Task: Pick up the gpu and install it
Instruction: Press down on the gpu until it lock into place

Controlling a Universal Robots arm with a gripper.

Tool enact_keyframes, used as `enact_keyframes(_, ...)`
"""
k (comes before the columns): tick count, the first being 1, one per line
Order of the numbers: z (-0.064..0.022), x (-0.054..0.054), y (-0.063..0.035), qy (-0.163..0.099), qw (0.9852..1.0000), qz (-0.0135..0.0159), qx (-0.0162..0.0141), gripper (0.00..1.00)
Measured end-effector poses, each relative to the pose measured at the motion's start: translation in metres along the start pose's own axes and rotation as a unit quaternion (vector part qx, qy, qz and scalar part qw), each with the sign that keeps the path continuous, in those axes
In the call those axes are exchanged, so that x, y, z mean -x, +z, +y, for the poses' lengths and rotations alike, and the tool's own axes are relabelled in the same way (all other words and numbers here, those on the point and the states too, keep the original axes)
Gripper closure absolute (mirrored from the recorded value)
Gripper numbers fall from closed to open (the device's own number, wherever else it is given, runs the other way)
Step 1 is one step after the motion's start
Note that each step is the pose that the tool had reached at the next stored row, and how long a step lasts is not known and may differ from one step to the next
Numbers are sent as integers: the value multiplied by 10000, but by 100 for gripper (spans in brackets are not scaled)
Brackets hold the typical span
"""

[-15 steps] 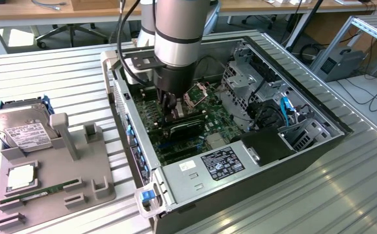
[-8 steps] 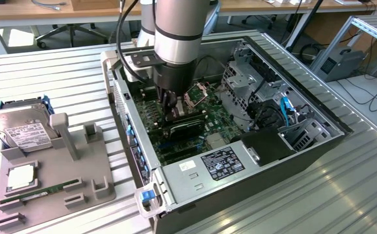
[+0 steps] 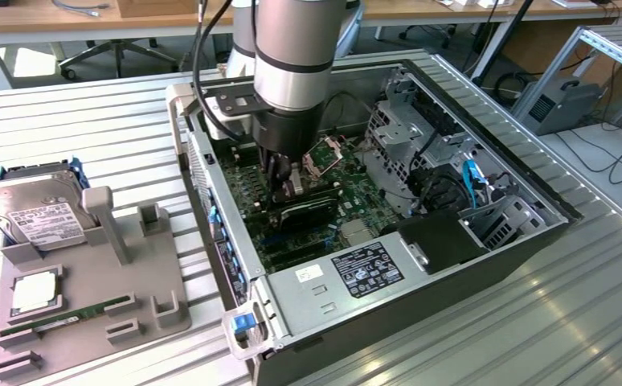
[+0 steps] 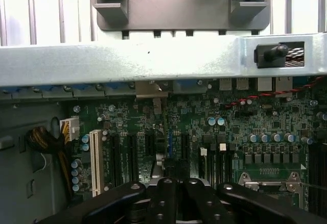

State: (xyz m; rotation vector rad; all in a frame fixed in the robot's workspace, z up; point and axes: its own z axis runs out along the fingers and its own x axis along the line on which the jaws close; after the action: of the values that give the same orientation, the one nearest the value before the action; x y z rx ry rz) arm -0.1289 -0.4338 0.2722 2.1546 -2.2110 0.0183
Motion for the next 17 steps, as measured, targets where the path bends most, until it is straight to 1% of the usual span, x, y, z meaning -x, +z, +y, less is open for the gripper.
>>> enact_keyframes(12,34,0,8,0,10000,-2,-1,89)
enact_keyframes(14,35,-1,-24,0,10000,-1,-1,89)
enact_keyframes(17,39,-4,-109,0,10000,-2,-1,89)
